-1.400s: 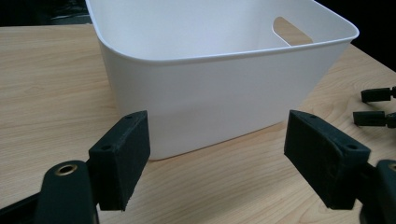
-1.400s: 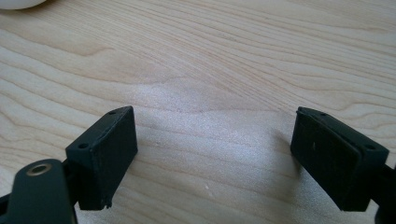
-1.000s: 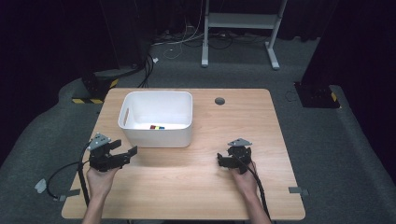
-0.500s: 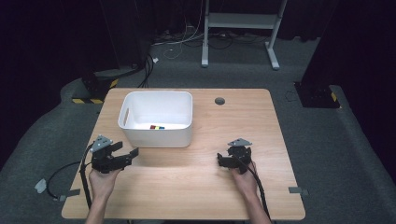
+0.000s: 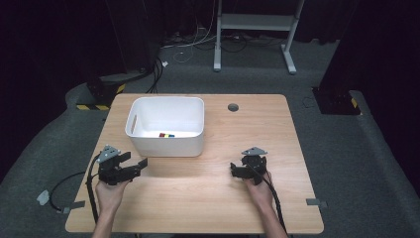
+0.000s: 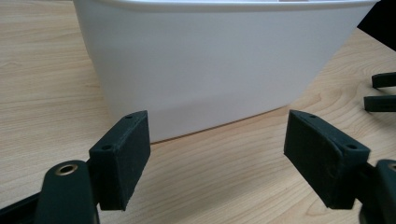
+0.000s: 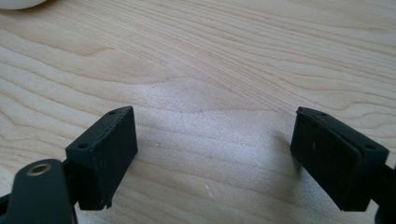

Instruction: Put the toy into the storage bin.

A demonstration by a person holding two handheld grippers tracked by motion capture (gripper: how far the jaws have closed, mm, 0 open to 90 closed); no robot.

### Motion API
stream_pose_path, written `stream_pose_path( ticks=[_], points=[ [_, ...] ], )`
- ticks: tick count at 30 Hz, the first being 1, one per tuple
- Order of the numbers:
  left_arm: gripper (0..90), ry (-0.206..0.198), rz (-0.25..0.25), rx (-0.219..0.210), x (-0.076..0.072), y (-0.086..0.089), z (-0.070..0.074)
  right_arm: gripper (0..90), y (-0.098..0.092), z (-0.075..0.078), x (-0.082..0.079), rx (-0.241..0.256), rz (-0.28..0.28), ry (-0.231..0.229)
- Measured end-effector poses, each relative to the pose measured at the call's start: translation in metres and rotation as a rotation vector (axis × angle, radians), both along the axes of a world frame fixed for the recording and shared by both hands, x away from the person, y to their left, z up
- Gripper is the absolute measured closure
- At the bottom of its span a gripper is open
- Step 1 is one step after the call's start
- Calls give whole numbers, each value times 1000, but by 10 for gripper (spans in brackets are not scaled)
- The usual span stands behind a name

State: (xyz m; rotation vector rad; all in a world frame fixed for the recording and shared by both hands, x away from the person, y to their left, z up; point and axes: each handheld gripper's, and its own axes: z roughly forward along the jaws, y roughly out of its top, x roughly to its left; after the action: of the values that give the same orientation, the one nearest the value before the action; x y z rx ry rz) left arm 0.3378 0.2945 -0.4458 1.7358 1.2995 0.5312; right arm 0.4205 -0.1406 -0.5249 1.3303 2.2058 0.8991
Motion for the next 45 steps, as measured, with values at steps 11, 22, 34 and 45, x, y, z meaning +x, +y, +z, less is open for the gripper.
stream_pose_path(
  ticks=[11, 22, 34, 45],
  points=[
    [230, 8, 1, 12, 3, -2, -7, 145, 0, 0, 0, 0, 0, 0],
    [232, 13, 7, 11, 5, -2, -12, 145, 0, 0, 0, 0, 0, 0],
    [236, 23, 17, 19, 8, -1, -17, 145, 0, 0, 0, 0, 0, 0],
    [238, 31, 32, 25, 9, 1, -23, 145, 0, 0, 0, 0, 0, 0]
  ],
)
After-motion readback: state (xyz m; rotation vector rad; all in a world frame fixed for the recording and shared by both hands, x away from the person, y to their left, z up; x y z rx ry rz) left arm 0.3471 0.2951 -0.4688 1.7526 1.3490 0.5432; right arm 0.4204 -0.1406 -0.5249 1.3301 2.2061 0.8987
